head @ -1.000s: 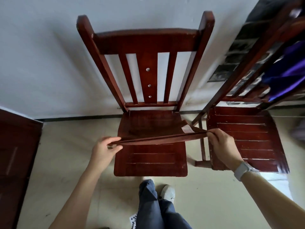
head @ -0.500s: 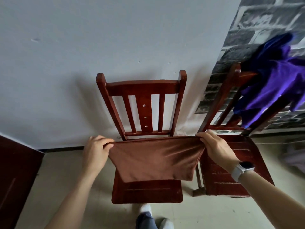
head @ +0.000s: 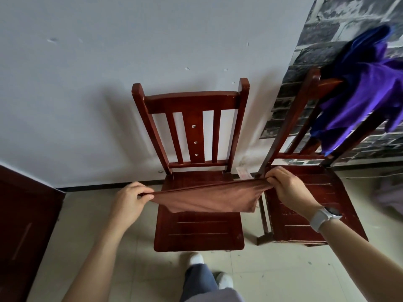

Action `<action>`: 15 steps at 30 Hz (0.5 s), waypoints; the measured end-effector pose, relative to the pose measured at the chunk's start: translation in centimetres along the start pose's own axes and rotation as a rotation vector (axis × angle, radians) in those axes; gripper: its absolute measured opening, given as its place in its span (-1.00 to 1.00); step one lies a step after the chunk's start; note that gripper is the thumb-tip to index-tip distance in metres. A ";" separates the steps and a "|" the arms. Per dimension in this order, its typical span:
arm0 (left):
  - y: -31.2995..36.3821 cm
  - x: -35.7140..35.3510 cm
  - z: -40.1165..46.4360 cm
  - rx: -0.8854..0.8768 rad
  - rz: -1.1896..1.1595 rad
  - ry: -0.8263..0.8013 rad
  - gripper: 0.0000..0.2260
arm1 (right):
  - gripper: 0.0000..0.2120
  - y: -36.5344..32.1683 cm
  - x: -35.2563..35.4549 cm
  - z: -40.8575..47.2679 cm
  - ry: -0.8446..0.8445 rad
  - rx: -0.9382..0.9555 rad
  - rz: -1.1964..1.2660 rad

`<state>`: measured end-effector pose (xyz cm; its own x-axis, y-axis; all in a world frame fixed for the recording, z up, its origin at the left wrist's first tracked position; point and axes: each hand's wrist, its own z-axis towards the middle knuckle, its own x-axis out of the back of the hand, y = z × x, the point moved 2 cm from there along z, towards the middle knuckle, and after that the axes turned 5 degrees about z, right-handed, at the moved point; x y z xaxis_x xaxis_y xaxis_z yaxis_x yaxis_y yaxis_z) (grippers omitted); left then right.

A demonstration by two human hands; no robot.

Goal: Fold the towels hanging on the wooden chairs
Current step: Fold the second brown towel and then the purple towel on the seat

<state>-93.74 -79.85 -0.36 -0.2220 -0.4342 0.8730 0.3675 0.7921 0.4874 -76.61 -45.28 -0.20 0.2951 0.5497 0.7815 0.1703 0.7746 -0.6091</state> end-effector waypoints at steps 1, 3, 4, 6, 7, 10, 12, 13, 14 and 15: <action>-0.3 -0.3 -0.5 0.016 -0.039 -0.097 -0.91 | -0.91 0.4 -0.4 -0.5 -0.099 -0.067 0.058; -0.8 -0.8 -1.7 0.080 -0.153 -0.239 -0.88 | -0.85 1.1 -1.1 -1.7 -0.222 -0.197 0.142; -1.0 -1.0 -2.2 0.106 -0.212 -0.246 -0.83 | -0.81 1.3 -1.4 -2.3 -0.206 -0.235 0.181; -1.2 -1.2 -2.8 0.139 -0.305 -0.153 -0.78 | -0.79 1.0 -1.8 -3.2 -0.101 -0.250 0.239; -1.2 -1.3 -3.0 0.145 -0.319 -0.093 -0.80 | -0.80 0.7 -2.1 -3.4 -0.050 -0.244 0.248; -1.4 -1.8 -2.6 0.164 -0.322 0.003 -0.88 | -0.83 0.4 -2.8 -3.3 0.059 -0.260 0.259; -1.8 -2.5 -1.8 0.171 -0.324 0.010 -0.91 | -0.86 0.6 -3.6 -2.7 0.073 -0.272 0.237; -2.3 -3.0 -1.3 0.185 -0.320 -0.004 -0.92 | -0.87 0.9 -4.2 -2.4 0.062 -0.284 0.210; -2.9 -3.6 -0.8 0.205 -0.312 -0.024 -0.92 | -0.88 1.4 -4.8 -2.0 0.046 -0.299 0.166; -3.6 -4.4 -0.2 0.224 -0.305 -0.044 -0.92 | -0.89 2.0 -5.5 -1.6 0.029 -0.310 0.110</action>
<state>-93.92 -80.88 -5.98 -0.3315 -0.6492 0.6846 0.0734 0.7057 0.7047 -76.39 -47.29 -5.96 0.3530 0.6122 0.7076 0.4129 0.5767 -0.7049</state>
